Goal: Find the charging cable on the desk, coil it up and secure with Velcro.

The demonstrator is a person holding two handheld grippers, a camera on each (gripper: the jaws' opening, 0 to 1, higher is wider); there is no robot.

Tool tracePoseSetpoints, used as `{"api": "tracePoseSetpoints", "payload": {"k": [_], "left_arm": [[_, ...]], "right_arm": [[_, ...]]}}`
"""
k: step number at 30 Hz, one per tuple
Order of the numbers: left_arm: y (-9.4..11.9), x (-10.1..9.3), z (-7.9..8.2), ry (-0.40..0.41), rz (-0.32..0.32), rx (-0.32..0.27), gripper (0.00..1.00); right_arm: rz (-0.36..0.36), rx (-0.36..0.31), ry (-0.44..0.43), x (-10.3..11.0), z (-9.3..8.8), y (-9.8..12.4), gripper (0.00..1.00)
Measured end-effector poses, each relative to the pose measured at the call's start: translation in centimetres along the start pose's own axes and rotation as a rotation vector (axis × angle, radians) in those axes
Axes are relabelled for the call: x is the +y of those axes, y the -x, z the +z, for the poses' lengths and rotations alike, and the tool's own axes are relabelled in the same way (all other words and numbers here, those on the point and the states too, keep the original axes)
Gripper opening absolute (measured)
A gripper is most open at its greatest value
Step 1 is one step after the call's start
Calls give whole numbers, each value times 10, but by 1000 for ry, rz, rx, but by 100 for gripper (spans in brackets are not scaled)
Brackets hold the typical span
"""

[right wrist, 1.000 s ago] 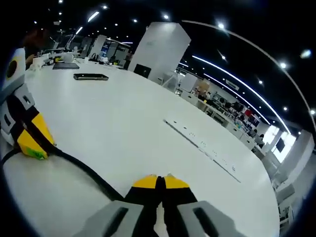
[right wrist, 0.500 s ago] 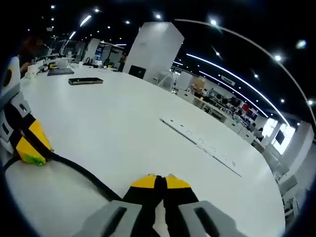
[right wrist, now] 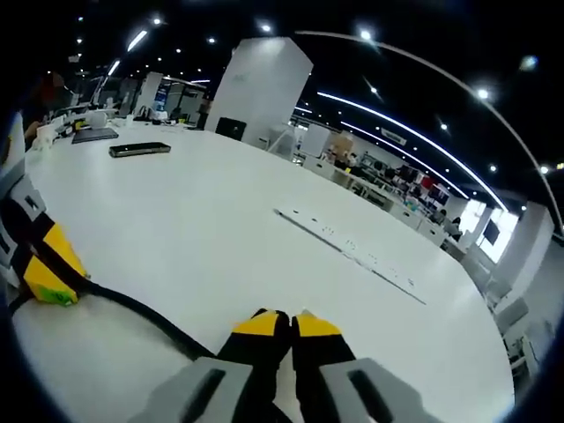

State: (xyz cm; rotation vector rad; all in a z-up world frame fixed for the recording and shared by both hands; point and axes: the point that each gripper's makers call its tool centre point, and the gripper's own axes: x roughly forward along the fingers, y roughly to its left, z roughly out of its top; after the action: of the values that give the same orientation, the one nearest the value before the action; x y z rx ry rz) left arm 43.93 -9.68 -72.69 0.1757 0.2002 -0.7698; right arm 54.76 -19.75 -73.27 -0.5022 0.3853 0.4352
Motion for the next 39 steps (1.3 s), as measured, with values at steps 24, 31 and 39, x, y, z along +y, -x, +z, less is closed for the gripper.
{"api": "tracePoseSetpoints", "payload": {"k": [24, 31, 39], "left_arm": [[0, 0, 0, -1, 0, -2, 8], [1, 0, 0, -2, 0, -3, 8], [1, 1, 0, -3, 0, -3, 8]], "right_arm": [[68, -10, -163, 7, -1, 10, 6], [77, -6, -164, 8, -1, 12, 4], [103, -9, -197, 11, -1, 11, 3]]}}
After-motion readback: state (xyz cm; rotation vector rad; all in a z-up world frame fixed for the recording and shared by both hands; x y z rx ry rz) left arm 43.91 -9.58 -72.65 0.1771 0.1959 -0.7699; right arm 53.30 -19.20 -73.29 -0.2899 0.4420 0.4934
